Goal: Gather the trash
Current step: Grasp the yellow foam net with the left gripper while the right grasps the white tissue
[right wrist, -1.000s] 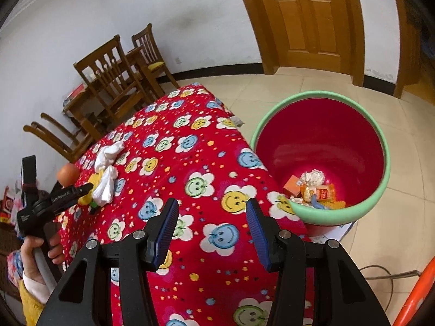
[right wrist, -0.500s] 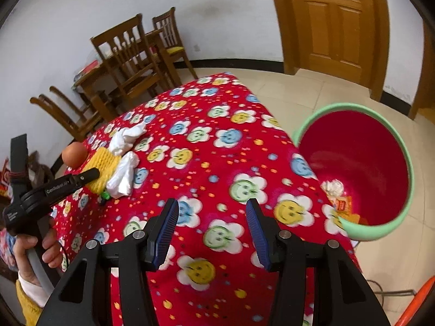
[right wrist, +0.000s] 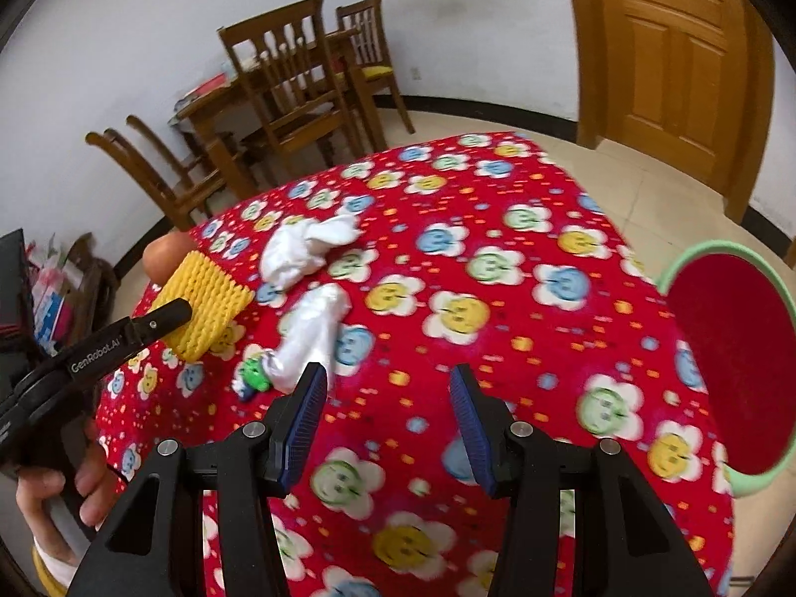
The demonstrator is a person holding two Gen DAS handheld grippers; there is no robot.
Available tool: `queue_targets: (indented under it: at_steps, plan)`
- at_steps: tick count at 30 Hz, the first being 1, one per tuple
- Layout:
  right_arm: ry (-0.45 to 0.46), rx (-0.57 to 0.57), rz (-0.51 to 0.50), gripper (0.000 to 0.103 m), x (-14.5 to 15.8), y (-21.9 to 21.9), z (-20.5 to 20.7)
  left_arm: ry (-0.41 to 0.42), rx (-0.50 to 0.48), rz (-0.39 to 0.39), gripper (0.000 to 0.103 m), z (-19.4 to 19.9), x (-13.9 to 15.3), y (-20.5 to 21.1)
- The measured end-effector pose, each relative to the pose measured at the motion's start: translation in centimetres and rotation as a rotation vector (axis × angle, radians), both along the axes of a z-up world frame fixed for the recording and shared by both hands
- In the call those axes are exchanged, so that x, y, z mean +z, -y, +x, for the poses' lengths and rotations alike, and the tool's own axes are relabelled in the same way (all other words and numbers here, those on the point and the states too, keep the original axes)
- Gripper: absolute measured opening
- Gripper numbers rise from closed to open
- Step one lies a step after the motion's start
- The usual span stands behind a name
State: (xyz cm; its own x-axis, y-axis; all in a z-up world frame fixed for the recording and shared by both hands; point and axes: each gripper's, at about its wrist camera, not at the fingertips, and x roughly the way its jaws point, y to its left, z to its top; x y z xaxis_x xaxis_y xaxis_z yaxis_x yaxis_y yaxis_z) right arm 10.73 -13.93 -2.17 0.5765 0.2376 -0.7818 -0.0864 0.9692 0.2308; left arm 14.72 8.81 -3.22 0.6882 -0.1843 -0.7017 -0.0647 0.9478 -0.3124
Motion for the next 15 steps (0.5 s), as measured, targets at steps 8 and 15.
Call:
queue_targets:
  at_steps: [8,15]
  plan:
    - [-0.021,0.044,0.002,0.053,-1.4,-3.3,2.3,-0.013,0.026,-0.006,0.023,-0.1,-0.5,-0.5]
    - [-0.03,0.055,0.023,0.053,-2.3,-4.6,3.7,-0.015,0.028,-0.01,0.023,0.0,-0.6,-0.4]
